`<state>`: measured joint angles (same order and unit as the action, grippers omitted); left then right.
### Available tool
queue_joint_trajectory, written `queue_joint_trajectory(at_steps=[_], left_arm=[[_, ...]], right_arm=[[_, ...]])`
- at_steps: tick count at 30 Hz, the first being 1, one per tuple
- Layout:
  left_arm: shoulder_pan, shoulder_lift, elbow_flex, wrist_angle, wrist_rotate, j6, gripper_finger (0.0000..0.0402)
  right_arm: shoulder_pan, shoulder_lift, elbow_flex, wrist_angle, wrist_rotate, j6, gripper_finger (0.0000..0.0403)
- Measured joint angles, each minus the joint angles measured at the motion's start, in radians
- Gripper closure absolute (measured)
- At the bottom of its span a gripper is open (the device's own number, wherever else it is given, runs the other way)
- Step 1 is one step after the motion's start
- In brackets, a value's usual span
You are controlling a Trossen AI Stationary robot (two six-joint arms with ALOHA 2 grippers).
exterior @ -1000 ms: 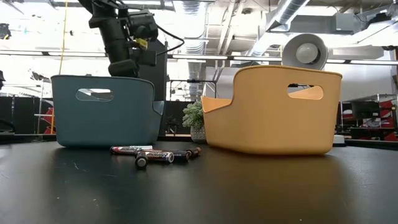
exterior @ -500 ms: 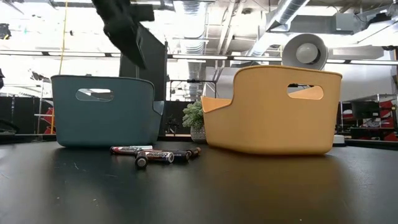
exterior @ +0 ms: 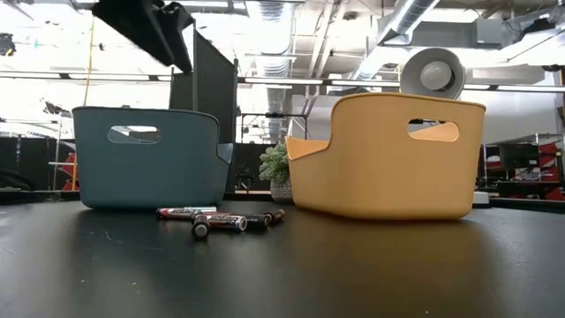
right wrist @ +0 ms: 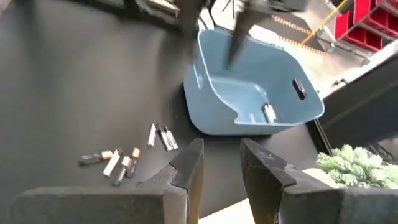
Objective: Sort batteries
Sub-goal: Put the silver battery into the blue bin
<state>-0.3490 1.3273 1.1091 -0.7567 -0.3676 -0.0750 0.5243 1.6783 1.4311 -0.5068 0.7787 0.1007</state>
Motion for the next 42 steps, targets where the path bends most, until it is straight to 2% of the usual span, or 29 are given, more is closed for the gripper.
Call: queue_joint_trajectory(at_steps=[4, 10, 18, 23, 29, 42], left_arm=[[-0.072, 0.114, -0.001, 0.058, 0.002, -0.018, 0.0196], [-0.125, 0.286, 0.004, 0.14, 0.003, -0.028, 0.0196], [-0.121, 0.425, 0.006, 0.2, 0.028, -0.004, 0.0196], [-0.088, 0.482, 0.006, 0.222, 0.093, -0.006, 0.0196], [-0.06, 0.505, 0.008, 0.233, 0.104, -0.008, 0.0196], [-0.054, 0.5, 0.007, 0.248, 0.063, -0.041, 0.0196]], right_arm=[[-0.016, 0.036, -0.001, 0.026, -0.018, -0.047, 0.0281], [-0.039, 0.045, 0.0, 0.045, -0.025, -0.066, 0.0281], [-0.034, 0.045, 0.0, 0.042, -0.025, -0.076, 0.0281], [-0.034, 0.045, 0.0, 0.04, -0.025, -0.08, 0.0281], [-0.03, 0.045, 0.0, 0.039, -0.025, -0.083, 0.0281], [-0.027, 0.045, 0.0, 0.035, -0.025, -0.086, 0.0281]])
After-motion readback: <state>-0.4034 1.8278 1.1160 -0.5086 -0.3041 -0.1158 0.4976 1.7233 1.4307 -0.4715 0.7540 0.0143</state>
